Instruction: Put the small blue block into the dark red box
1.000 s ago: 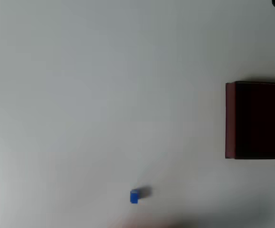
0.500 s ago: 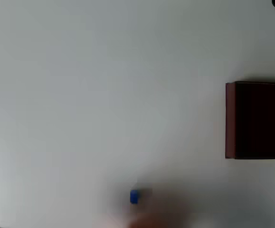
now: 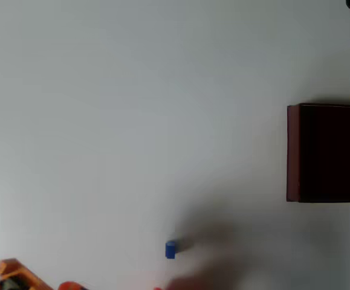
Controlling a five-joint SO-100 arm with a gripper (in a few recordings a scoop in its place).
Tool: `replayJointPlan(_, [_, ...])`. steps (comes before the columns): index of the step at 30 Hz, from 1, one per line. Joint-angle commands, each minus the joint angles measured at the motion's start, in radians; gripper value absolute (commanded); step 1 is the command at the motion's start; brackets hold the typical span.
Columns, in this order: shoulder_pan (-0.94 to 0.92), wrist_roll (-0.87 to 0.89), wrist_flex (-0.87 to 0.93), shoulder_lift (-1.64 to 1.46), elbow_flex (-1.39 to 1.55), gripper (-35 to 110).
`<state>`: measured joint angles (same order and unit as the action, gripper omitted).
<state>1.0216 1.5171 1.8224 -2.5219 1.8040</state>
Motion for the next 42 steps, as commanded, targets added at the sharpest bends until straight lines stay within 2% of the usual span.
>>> replayJointPlan(1, [-0.012, -0.015, 0.008, -0.032, -0.078, 0])
replayJointPlan(9, [-0.13, -0.034, 0.008, -0.11, -0.114, 0])
replayJointPlan(13, [-0.284, -0.176, -0.006, -0.112, -0.101, 0])
replayJointPlan(15, [-0.388, -0.385, -0.021, -0.046, -0.222, 0])
replayJointPlan(17, [-0.42, -0.465, -0.015, 0.003, -0.304, 0])
replayJointPlan(19, [-0.449, -0.417, 0.002, 0.029, -0.318, 0])
replayJointPlan(23, [-0.492, -0.242, 0.006, 0.002, -0.161, 0])
replayJointPlan(29, [-0.6, 0.114, 0.008, -0.08, 0.11, 1])
replayJointPlan(31, [-0.643, 0.135, 0.006, -0.075, 0.146, 3])
replayJointPlan(33, [-0.69, 0.13, 0.006, -0.057, 0.156, 17])
replayJointPlan(42, [-0.744, 0.367, 0.012, 0.021, 0.356, 23])
